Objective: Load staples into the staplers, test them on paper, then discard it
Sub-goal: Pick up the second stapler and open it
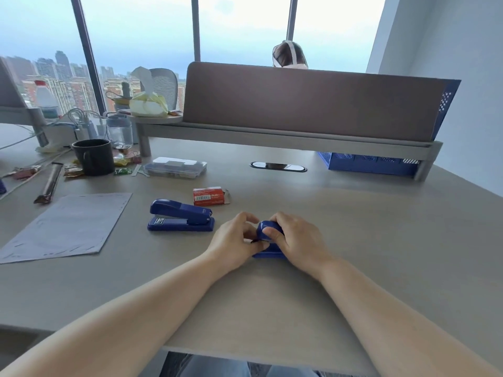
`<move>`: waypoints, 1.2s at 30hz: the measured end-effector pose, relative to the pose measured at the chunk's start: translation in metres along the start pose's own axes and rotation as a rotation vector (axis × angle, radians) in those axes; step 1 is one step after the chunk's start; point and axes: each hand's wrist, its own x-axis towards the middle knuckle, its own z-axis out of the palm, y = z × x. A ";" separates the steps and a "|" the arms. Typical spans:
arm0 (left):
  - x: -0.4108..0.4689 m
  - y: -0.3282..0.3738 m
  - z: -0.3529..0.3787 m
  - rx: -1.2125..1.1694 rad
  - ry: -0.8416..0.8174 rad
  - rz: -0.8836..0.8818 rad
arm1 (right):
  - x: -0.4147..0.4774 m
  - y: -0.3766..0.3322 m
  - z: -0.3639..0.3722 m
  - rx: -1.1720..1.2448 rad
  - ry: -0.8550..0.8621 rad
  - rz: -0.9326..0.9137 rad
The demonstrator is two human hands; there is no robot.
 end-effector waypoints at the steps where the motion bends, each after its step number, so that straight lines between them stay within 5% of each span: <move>1: 0.000 0.000 0.000 -0.004 0.005 0.004 | 0.000 0.000 0.000 0.002 0.005 0.002; 7: -0.002 0.001 -0.002 -0.017 -0.018 0.012 | -0.001 -0.002 0.000 -0.004 0.015 -0.002; 12: -0.001 -0.001 -0.001 -0.043 -0.012 -0.024 | 0.001 0.001 -0.009 0.350 0.250 0.134; 19: -0.001 0.002 0.000 0.016 -0.008 0.002 | 0.002 0.000 -0.012 0.432 0.242 0.159; 29: 0.015 0.018 -0.004 0.360 -0.182 0.106 | 0.002 0.011 -0.021 0.425 0.446 0.248; 36: 0.022 0.010 0.007 0.282 -0.134 0.187 | -0.006 0.033 -0.036 0.301 0.687 0.315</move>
